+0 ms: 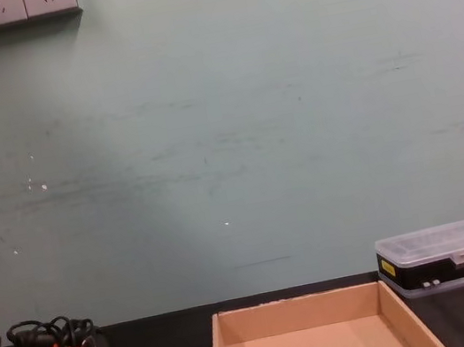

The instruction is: Use one hand to pick up the angle iron from the table and place it into the box.

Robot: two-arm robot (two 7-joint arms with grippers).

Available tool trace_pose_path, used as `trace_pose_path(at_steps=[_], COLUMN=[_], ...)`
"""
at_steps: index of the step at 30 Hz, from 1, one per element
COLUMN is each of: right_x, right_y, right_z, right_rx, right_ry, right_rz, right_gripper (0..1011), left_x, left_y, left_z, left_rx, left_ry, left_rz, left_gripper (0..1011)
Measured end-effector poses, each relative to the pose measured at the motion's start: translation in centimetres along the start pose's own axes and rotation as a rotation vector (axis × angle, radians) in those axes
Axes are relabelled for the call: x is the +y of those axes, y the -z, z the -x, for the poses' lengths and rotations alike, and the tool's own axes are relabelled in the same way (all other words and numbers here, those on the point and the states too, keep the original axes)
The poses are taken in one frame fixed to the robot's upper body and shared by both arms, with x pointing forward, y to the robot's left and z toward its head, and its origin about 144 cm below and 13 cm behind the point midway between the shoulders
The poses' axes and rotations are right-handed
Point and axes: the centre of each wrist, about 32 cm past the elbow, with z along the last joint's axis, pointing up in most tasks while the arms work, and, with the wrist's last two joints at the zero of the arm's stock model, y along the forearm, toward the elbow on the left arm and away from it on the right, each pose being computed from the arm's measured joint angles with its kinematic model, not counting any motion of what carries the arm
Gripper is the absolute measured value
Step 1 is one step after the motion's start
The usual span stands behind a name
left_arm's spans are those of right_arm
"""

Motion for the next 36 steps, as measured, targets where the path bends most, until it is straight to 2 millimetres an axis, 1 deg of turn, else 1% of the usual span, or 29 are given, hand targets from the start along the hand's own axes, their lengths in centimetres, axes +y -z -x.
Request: trace_pose_path(at_steps=[1,2,4,13,17,22,27,32,35,36], right_x=[0.0,0.0,0.0,0.0,-0.4,-1.1,-1.3,-0.7,0.5,0.5], right_y=[0.0,0.0,0.1,0.2,-0.3,-1.5,-2.9,-4.5,-5.7,-5.7], right_z=[0.0,0.0,0.0,0.1,0.2,0.2,-0.1,-0.5,-1.0,-1.0], right_rx=[0.000,0.000,0.000,-0.006,-0.017,-0.039,-0.056,-0.072,-0.083,-0.083], right_ry=[0.000,0.000,-0.001,0.000,0.011,0.037,0.059,0.075,0.085,0.085], right_rz=[-0.001,-0.001,-0.002,-0.008,-0.024,-0.067,-0.108,-0.155,-0.177,-0.177], right_gripper=[575,520,503,499,499,499,500,499,499,499], left_x=[0.0,0.0,0.0,0.0,0.0,0.0,0.0,0.0,0.0,0.0], left_y=[0.0,0.0,0.0,0.0,0.0,0.0,0.0,0.0,0.0,0.0], left_z=[0.0,0.0,0.0,0.0,0.0,0.0,0.0,0.0,0.0,0.0], left_rx=[0.000,0.000,0.000,0.000,0.000,0.000,0.000,0.000,0.000,0.000], left_ry=[0.000,0.000,0.000,0.000,0.000,0.000,0.000,0.000,0.000,0.000], left_rz=[0.000,0.000,0.000,0.000,0.000,0.000,0.000,0.000,0.000,0.000], left_gripper=[1000,1000,1000,1000,1000,1000,1000,1000,1000,1000])
